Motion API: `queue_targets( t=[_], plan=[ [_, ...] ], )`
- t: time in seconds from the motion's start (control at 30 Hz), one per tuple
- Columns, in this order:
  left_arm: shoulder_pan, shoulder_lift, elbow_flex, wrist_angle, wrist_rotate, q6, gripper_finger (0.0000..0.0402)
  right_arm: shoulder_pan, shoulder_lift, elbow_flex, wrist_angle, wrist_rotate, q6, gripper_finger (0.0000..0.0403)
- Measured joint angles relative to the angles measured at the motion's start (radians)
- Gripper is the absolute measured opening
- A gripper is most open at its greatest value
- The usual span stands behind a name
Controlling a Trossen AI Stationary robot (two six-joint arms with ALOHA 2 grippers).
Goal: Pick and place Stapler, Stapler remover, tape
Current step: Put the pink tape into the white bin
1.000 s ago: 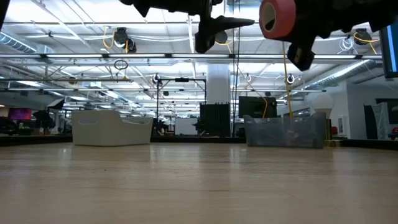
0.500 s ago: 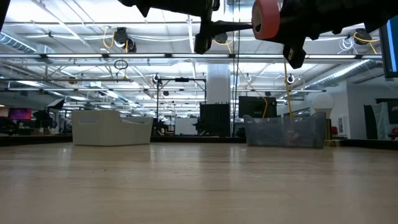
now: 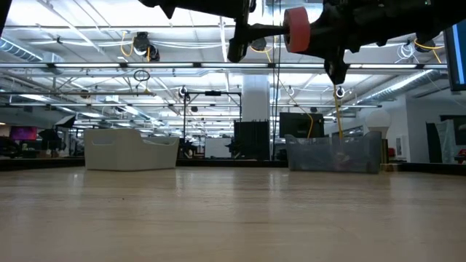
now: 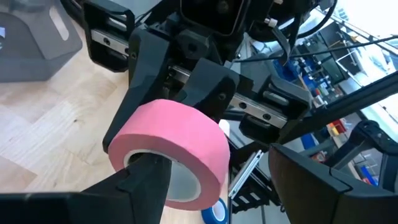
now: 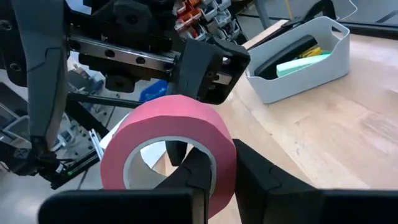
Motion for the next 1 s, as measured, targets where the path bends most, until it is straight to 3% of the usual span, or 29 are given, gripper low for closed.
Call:
queue_targets(
  t=[0.13, 0.23, 0.63, 0.83, 1.0],
  plan=[
    [0.001, 0.000, 0.000, -0.006, 0.001, -0.003, 0.0256, 0.000, 0.015, 0.000, 0.006, 0.001, 0.007, 0.0033],
    [0.001, 0.000, 0.000, -0.005, 0.015, -0.002, 0.0229, 0.001, 0.015, 0.000, 0.009, 0.017, 0.006, 0.0033],
    [0.007, 0.000, 0.000, -0.003, 0.063, 0.023, 0.0042, -0.003, 0.015, 0.001, 0.019, 0.015, 0.007, 0.0035],
    [0.009, 0.000, 0.000, -0.005, 0.083, 0.040, 0.0042, -0.004, 0.016, 0.001, 0.020, 0.002, 0.005, 0.0061],
    [0.010, -0.005, 0.001, -0.122, 0.139, 0.057, 0.0042, -0.005, 0.016, -0.001, -0.038, -0.174, -0.009, 0.0075]
  ],
)
